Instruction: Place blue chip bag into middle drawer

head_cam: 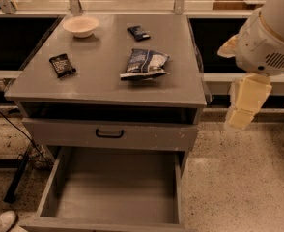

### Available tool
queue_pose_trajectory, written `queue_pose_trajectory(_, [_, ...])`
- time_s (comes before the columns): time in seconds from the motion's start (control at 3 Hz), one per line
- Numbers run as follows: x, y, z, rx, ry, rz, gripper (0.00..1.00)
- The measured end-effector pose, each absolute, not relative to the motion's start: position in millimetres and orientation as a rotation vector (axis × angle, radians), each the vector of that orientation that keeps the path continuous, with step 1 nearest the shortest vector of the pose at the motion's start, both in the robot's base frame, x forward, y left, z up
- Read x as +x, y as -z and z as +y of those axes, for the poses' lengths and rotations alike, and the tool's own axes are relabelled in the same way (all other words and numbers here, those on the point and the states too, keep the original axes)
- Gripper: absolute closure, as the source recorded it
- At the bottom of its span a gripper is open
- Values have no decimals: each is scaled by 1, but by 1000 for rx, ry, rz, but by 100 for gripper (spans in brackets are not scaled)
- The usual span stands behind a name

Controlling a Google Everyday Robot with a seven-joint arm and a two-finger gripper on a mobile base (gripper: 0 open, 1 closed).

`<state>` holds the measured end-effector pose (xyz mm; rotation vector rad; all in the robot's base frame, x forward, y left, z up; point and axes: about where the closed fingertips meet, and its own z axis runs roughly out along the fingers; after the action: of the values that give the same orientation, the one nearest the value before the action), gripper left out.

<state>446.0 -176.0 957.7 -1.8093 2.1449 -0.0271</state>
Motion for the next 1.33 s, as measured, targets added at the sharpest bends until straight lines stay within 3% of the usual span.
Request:
queue_pose_trajectory(0.33, [452, -945, -145, -1874, 0, 2105, 0])
queue_pose_trajectory(1.33, [497, -949, -134, -1835, 18, 2113, 0])
